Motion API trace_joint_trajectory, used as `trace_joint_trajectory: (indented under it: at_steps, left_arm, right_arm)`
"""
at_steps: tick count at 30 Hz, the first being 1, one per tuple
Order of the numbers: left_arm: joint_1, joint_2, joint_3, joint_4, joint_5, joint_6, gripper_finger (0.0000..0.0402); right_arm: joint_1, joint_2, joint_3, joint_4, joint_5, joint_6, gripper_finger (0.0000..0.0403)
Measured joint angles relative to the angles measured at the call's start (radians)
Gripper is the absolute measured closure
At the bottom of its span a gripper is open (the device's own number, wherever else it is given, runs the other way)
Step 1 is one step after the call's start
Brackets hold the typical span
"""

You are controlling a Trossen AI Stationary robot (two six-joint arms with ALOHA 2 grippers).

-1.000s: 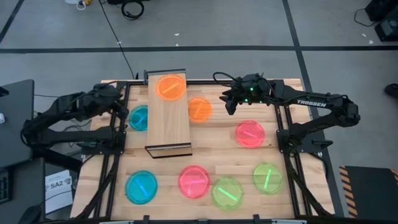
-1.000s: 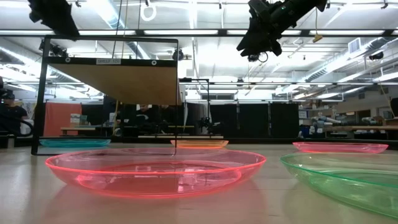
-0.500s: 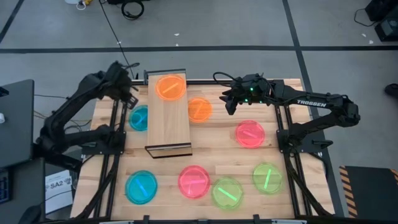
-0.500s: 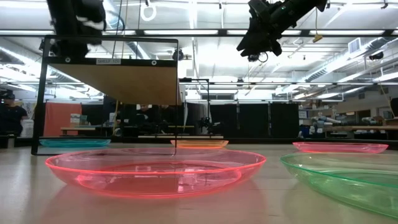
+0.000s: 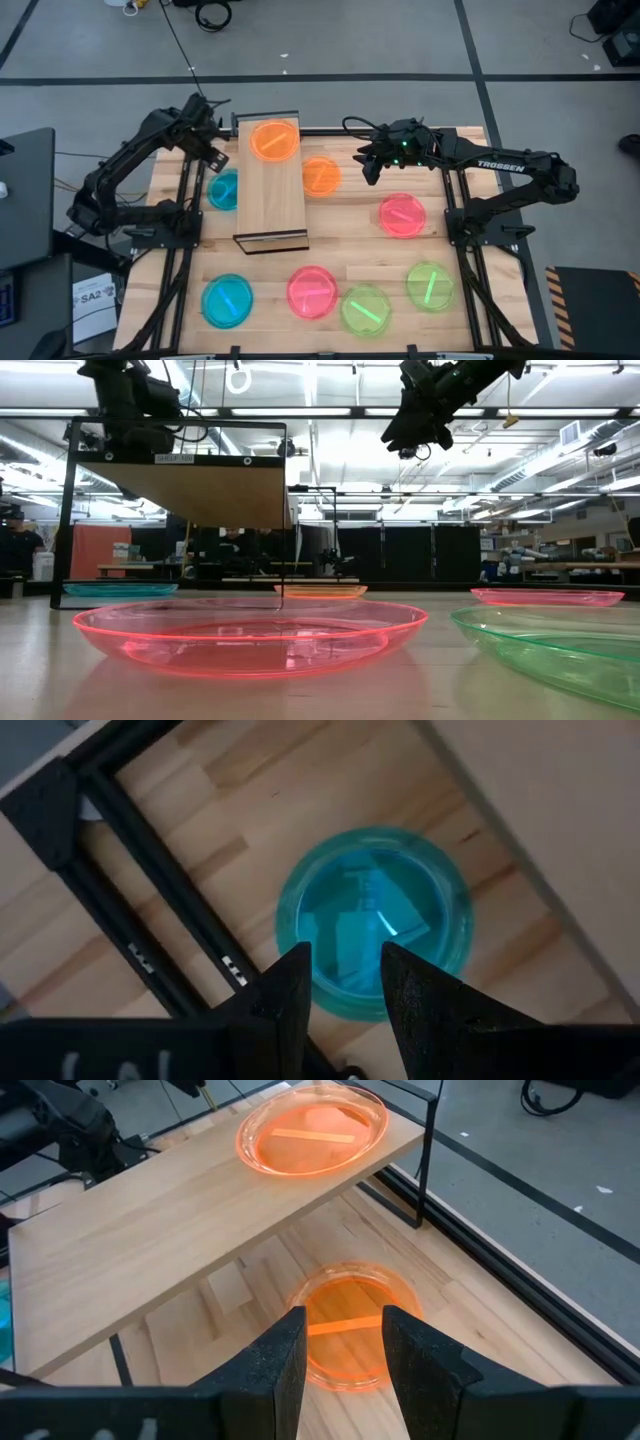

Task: Place and stack plates onto a shelf
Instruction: Put the top blue plate on the shelf

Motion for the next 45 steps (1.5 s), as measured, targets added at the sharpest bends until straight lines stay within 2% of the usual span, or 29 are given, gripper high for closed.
trace_joint_trajectory:
  at_steps: [14,21,25,31,42,45]
  left_arm:
    - [0.0,0.128,-0.002,0.005,0.003,-0.103,0.0271]
    - [0.0,0.127,-0.12,0.054,0.006,-0.071,0.0271]
    - [0.0,0.119,-0.202,0.137,0.006,-0.054,0.0271]
    - [0.0,0.113,-0.215,0.171,0.006,-0.074,0.0271]
    - [-0.081,0.113,-0.321,0.311,-0.16,-0.135,0.0271]
    - [-0.088,0.113,-0.326,0.318,-0.175,-0.146,0.0271]
  right_arm:
    - [0.003,0.0,0.0,-0.003,0.0,0.0,0.0263]
    - [0.003,0.0,0.0,-0.003,0.0,0.0,0.0263]
    - [0.003,0.0,0.0,-0.003,0.0,0.0,0.0263]
    - [0.003,0.0,0.0,-0.003,0.0,0.0,0.0263]
    - [0.019,0.0,0.0,-0.003,0.0,0.0,0.0263]
    - [0.023,0.0,0.0,-0.003,0.0,0.0,0.0263]
